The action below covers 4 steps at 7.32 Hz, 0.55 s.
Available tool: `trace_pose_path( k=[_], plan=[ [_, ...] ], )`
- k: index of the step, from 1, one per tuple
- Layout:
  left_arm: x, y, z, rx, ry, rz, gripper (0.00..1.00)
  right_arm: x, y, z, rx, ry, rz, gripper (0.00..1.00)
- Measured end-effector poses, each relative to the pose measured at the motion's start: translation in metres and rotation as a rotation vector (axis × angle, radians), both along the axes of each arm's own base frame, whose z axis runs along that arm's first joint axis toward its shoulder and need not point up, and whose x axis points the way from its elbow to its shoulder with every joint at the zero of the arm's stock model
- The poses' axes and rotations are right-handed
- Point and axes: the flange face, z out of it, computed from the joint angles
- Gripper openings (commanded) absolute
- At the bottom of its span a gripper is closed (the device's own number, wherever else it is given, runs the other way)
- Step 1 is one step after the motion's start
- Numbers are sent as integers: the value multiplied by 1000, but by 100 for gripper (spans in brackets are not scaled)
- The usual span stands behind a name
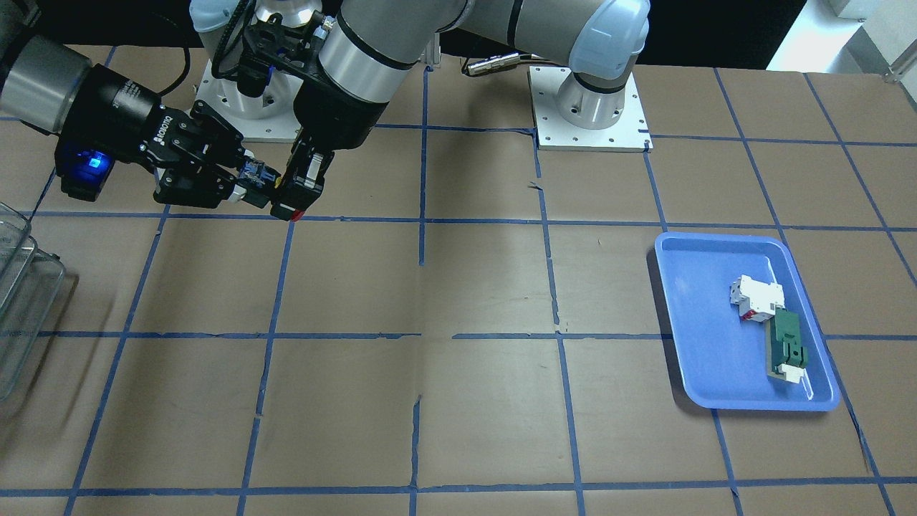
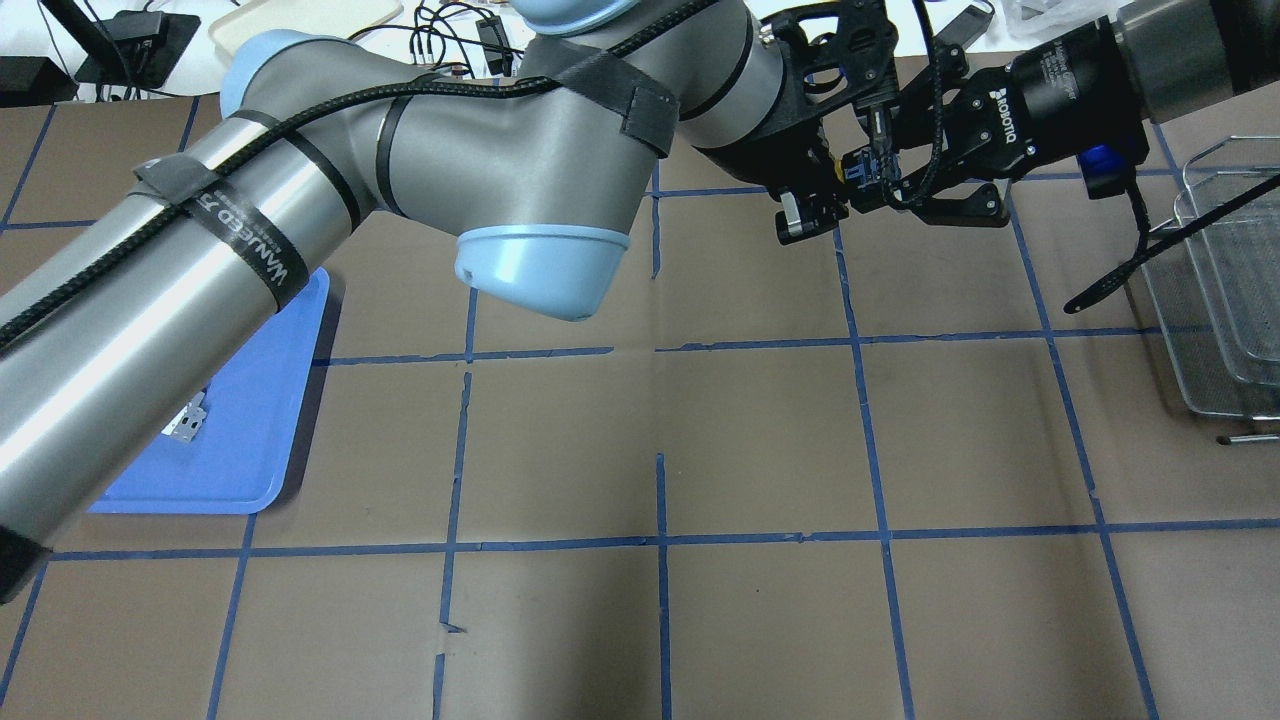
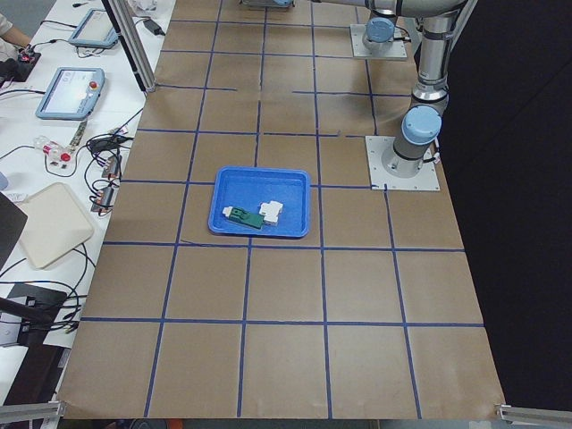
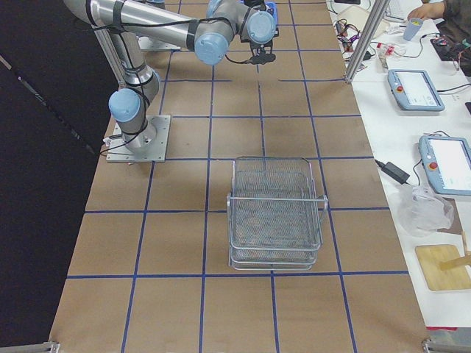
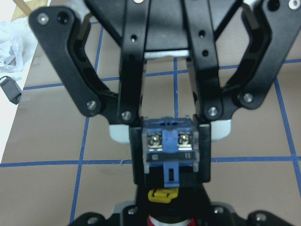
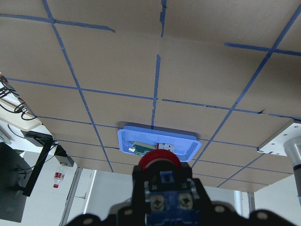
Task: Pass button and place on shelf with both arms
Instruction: 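Open and withdraw the left gripper while the right gripper carries the button away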
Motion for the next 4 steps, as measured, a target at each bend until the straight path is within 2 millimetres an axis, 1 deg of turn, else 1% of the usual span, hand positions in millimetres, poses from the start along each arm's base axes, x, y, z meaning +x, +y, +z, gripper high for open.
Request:
trace_pose_path(
  k=[3, 4],
  plan=[
    [1, 1, 2, -7, -9, 4, 100, -2, -1, 1, -5, 5, 0, 17],
    [1, 1, 4, -8, -10, 6, 100, -7, -2, 1, -13, 30, 6, 17]
  ],
)
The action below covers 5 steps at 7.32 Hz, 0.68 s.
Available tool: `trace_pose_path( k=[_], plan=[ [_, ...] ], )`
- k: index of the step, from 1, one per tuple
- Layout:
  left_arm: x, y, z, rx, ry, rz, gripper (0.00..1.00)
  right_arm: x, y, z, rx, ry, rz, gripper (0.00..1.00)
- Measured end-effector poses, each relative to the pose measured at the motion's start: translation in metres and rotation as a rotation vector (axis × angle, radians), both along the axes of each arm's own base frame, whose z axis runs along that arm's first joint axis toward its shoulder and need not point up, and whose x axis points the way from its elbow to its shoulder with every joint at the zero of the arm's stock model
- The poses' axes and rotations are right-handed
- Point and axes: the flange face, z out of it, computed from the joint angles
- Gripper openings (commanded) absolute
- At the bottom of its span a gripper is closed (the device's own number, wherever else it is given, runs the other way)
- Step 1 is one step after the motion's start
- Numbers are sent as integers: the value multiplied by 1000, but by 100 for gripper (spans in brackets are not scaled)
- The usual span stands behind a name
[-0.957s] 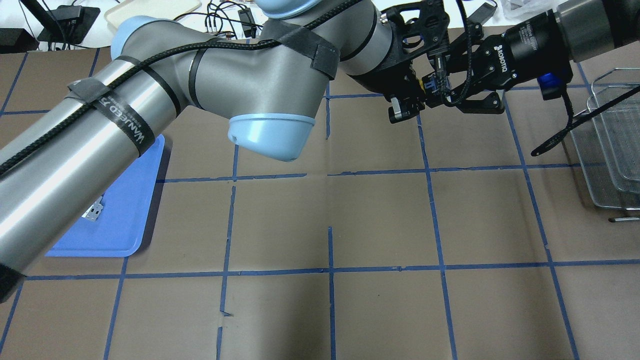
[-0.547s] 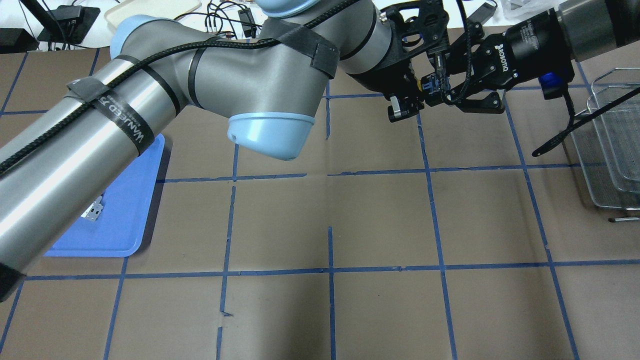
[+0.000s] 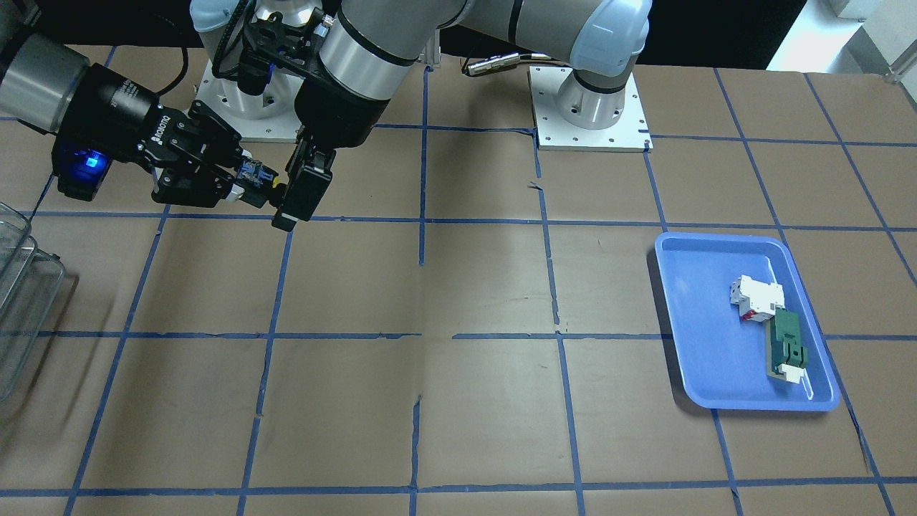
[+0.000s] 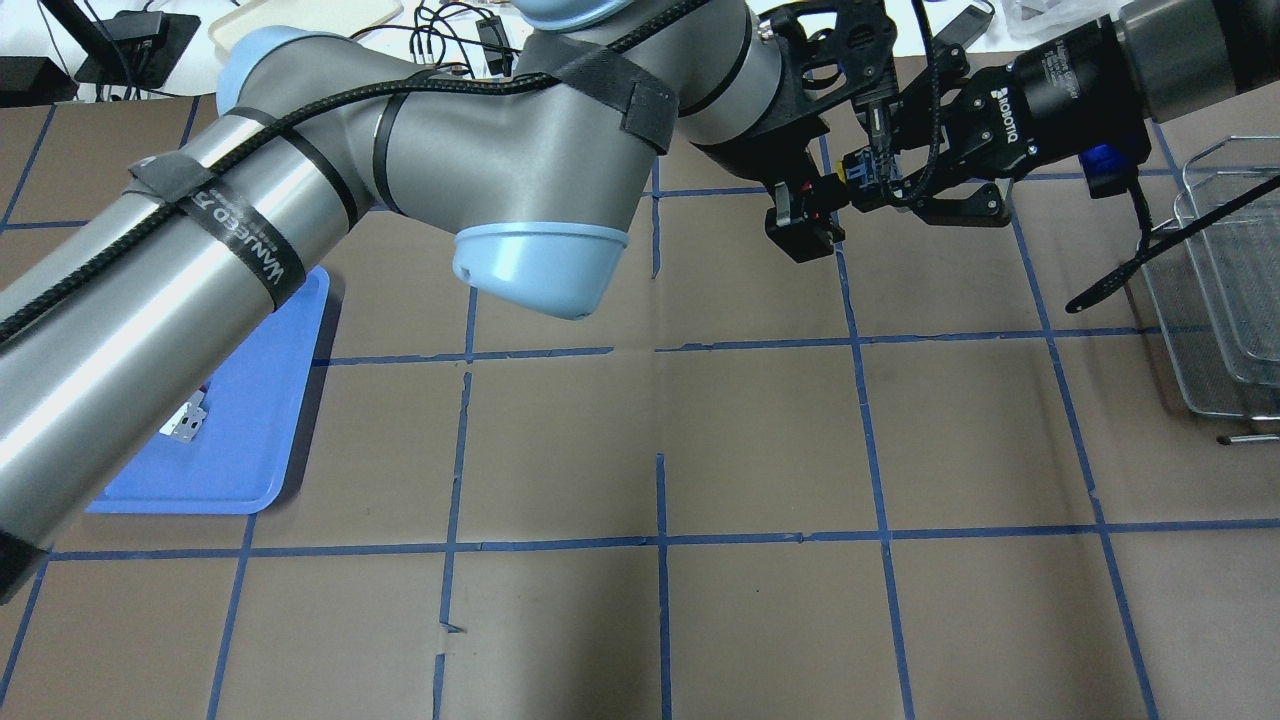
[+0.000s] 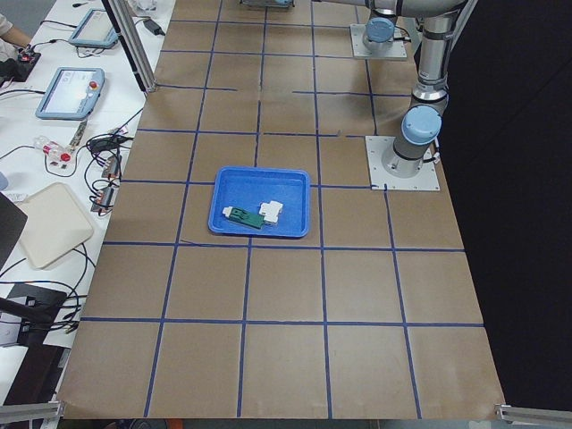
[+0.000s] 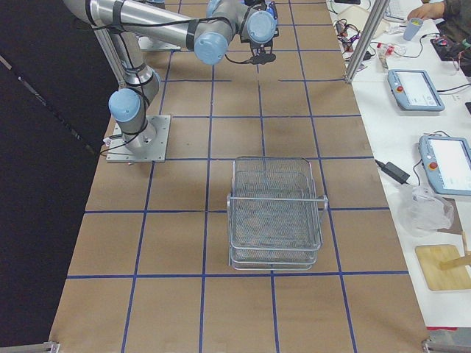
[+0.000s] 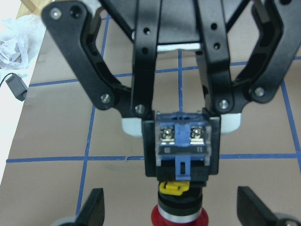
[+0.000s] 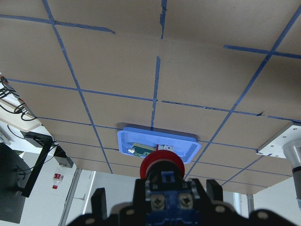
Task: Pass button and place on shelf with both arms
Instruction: 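Open and withdraw the left gripper while the right gripper carries the button away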
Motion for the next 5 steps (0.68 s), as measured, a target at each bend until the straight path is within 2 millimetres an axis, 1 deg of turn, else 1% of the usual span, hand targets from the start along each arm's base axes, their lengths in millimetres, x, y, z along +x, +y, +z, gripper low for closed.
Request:
trace_pose_path(
  k=[1, 3, 4, 5],
  plan=[
    [3, 0, 3, 1, -12, 29, 100, -11, -1, 0, -27, 59, 23, 17],
    [18, -2, 3, 49, -74, 203, 100, -40, -3, 10, -131, 238, 153, 17],
    [31, -7, -2, 101, -106, 315, 100, -52, -4, 13, -185, 331, 256, 15],
    [53, -16, -8, 165, -139, 444, 100, -68, -7, 9, -233, 424, 389, 14]
  ],
)
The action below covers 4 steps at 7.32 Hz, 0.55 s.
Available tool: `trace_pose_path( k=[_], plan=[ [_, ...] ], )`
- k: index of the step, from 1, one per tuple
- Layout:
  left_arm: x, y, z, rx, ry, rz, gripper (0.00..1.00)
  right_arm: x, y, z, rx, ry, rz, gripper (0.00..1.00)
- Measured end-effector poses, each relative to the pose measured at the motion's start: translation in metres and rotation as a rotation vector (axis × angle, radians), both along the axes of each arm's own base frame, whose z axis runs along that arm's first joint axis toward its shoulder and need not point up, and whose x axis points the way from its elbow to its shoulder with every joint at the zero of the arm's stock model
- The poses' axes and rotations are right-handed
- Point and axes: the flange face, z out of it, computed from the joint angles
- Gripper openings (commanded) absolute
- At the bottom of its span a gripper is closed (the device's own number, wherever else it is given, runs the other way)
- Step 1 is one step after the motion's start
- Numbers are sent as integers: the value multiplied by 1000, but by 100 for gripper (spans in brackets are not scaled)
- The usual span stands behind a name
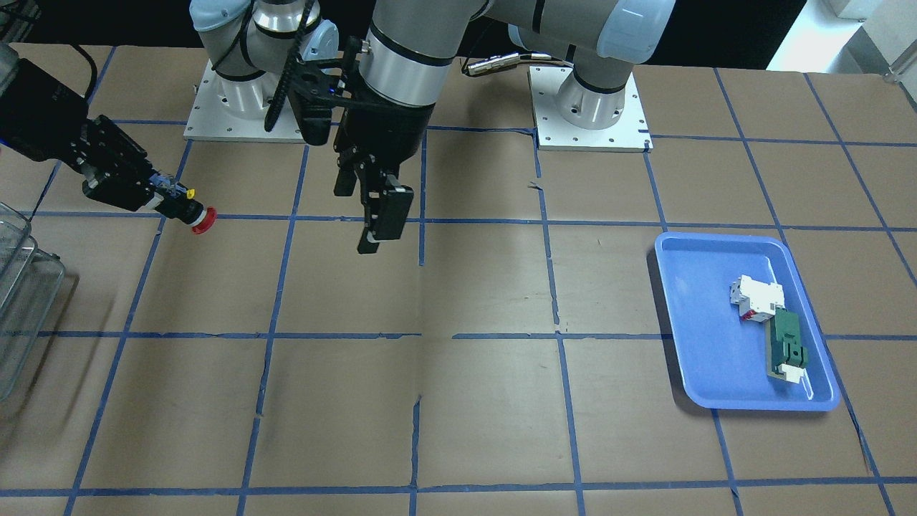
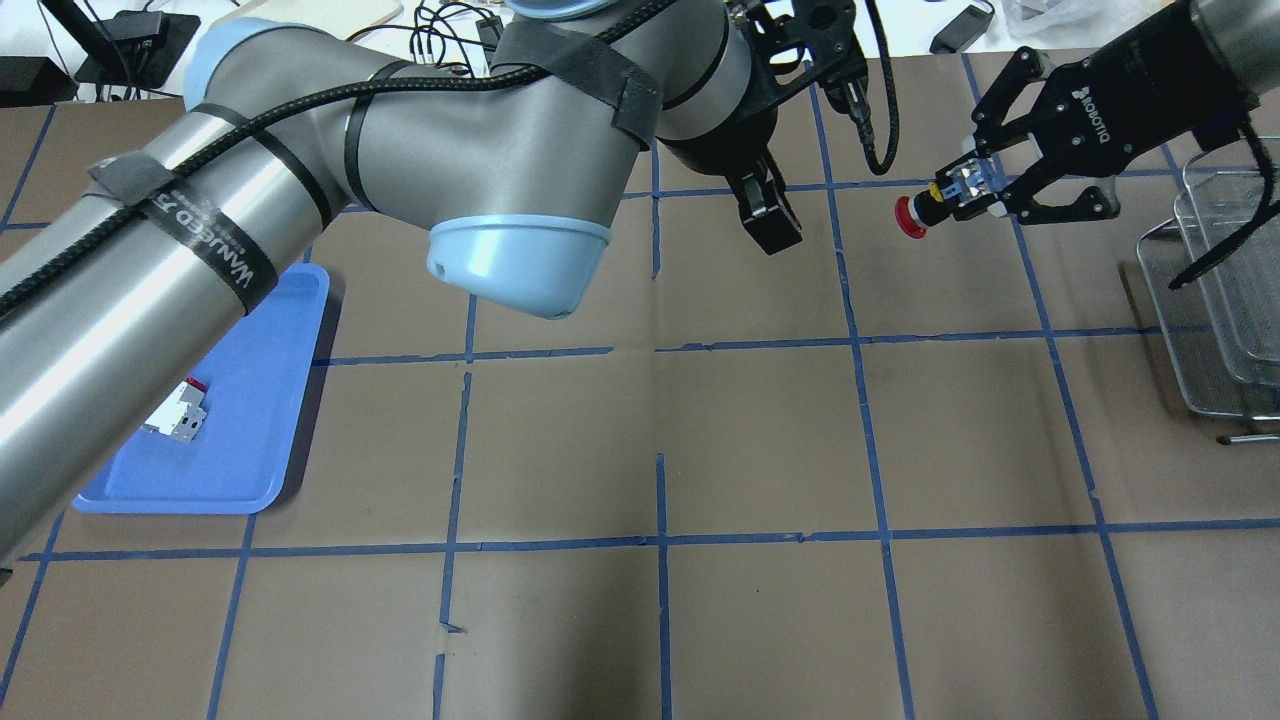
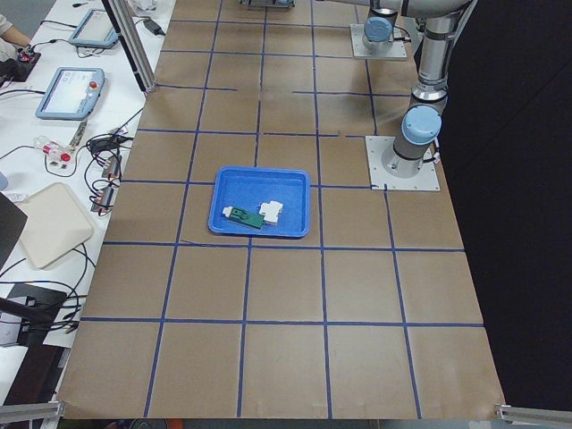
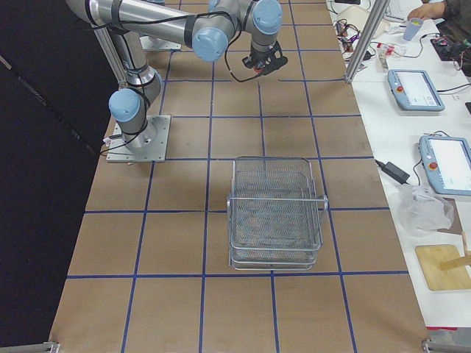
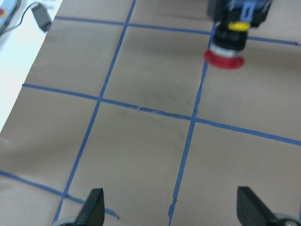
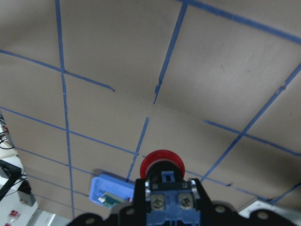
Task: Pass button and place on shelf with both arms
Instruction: 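Open and withdraw the left gripper while the right gripper carries the button away, then lower the button into the mesh basket with the right gripper while the left arm retracts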
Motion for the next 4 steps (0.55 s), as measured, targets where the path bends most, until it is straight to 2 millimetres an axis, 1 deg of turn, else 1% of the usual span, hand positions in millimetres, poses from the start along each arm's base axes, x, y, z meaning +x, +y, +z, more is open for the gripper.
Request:
trace_pose_path(
  k=[1, 2, 3, 4],
  plan=[
    [27, -8, -5, 72, -41, 146, 100, -24, -3, -4, -26, 88, 122, 11],
    [62, -15, -7, 144, -91, 287, 100, -56, -4, -8, -42, 165, 246, 7],
    [100, -19, -4, 201, -140, 393, 100, -97, -4, -12, -55, 231, 380, 6],
    [135, -17, 4, 234, -189, 471, 100, -137, -6, -13, -74, 288, 495, 4]
  ],
)
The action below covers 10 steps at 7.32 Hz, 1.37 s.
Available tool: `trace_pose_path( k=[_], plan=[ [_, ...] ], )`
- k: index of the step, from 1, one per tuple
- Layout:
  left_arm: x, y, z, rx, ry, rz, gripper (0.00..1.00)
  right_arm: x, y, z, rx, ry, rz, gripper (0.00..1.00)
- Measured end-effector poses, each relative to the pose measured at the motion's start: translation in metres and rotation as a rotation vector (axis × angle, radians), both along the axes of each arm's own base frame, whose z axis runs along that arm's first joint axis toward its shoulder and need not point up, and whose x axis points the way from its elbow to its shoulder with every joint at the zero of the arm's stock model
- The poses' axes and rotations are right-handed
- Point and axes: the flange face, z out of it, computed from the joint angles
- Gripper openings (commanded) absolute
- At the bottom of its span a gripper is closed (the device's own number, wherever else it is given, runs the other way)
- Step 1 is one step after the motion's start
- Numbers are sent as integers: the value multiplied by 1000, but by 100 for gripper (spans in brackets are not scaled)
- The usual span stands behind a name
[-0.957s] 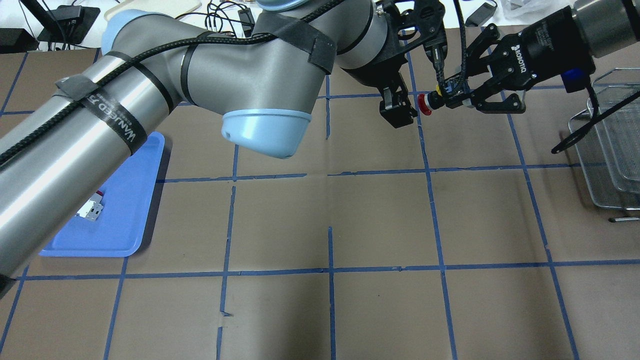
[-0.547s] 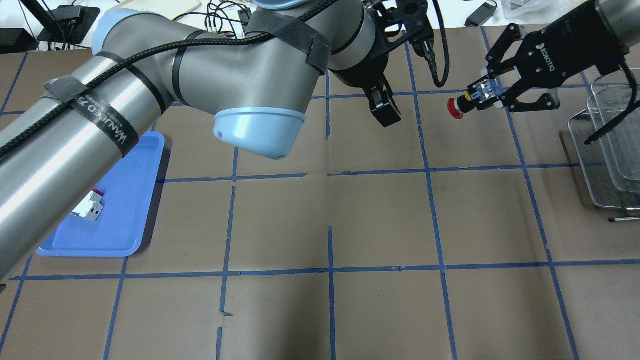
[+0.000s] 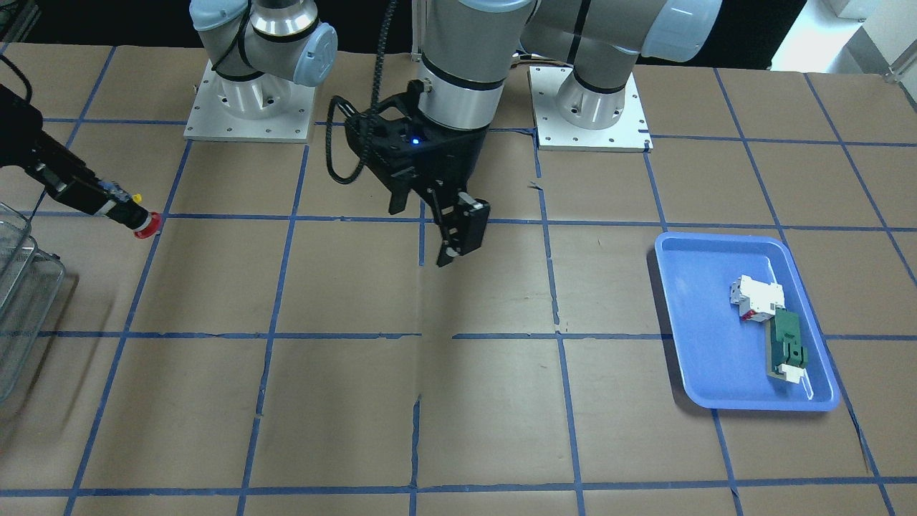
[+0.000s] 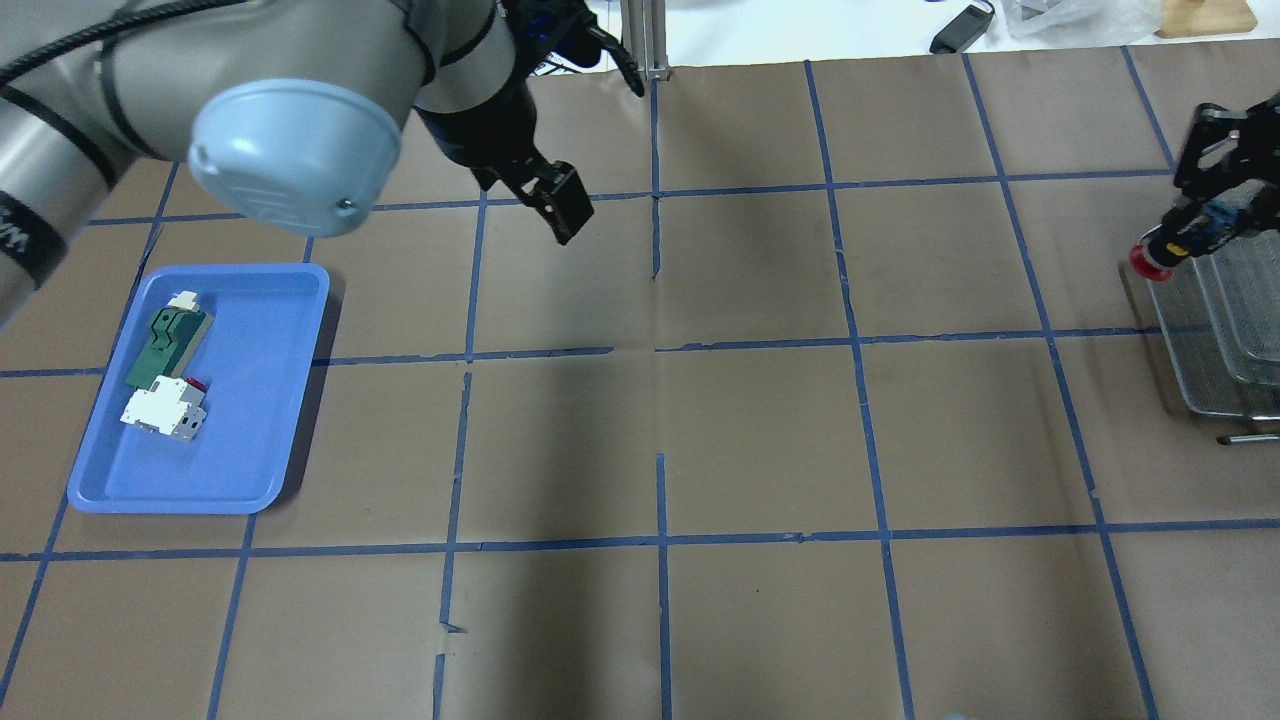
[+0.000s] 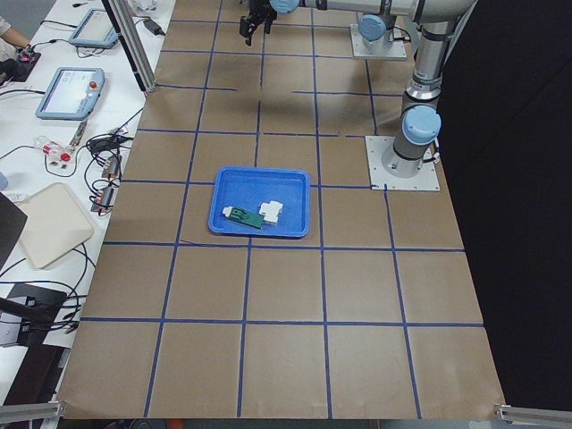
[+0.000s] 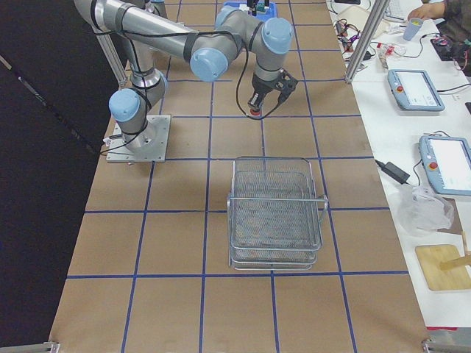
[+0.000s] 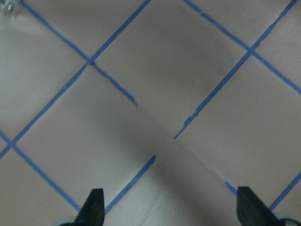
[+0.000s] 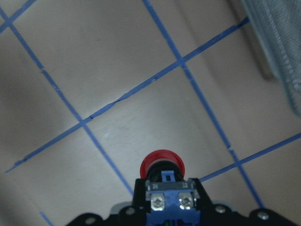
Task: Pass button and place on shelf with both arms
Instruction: 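Lower the button into the mesh basket with the right gripper while the left arm retracts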
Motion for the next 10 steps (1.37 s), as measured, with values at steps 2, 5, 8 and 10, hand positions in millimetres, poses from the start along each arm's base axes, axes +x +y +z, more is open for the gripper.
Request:
trace_pose_path(
  k=[2, 5, 8, 10],
  plan=[
    [46, 8, 12, 29, -49, 166, 100, -62, -23, -7, -45, 122, 219, 4],
    [77, 23, 11, 53, -61, 311, 100, -112, -45, -32, -63, 177, 304, 9],
    [89, 45, -8, 80, -131, 332, 100, -129, -47, -51, -50, 167, 303, 20],
    [95, 48, -12, 84, -114, 387, 100, -133, -49, -59, -40, 163, 309, 31]
  ],
)
